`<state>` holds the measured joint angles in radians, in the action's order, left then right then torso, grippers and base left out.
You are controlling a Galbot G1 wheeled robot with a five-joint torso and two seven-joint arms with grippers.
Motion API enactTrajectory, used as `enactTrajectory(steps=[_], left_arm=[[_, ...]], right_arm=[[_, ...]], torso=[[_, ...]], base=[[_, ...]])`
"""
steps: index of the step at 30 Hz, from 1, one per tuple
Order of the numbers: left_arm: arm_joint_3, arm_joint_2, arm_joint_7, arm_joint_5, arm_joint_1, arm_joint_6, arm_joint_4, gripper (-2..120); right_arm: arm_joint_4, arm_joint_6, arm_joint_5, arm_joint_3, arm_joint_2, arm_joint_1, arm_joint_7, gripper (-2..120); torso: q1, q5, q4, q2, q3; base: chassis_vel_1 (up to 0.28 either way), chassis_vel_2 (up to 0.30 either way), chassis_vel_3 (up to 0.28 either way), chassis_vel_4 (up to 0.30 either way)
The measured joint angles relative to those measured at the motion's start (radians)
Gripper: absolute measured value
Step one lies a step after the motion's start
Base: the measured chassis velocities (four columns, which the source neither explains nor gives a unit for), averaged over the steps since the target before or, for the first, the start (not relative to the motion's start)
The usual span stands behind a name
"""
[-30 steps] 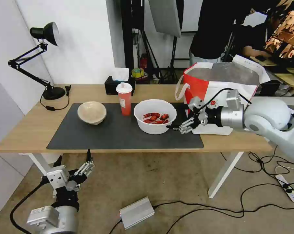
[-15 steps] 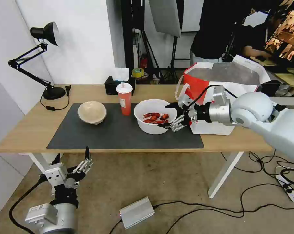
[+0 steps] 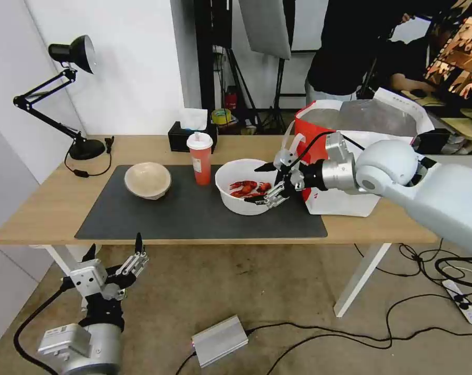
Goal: Pick up the trash from the table and place it into the takeout bag.
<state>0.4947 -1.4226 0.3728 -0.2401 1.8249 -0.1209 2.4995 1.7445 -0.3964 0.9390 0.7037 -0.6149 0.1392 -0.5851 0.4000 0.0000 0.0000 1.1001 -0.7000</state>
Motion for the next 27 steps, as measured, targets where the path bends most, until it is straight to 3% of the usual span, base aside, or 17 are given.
enactTrajectory(steps=[27], left_arm=[[-0.021,-0.017,0.003,0.000,-0.019,-0.011,-0.023,100]], right_arm=[[-0.121,0.011,-0.027,0.070,-0.082,0.018,-0.020,100]], torso=[[0.000,0.0001,0.0000,0.000,0.000]], base=[[0.000,0.000,0.000,0.000]])
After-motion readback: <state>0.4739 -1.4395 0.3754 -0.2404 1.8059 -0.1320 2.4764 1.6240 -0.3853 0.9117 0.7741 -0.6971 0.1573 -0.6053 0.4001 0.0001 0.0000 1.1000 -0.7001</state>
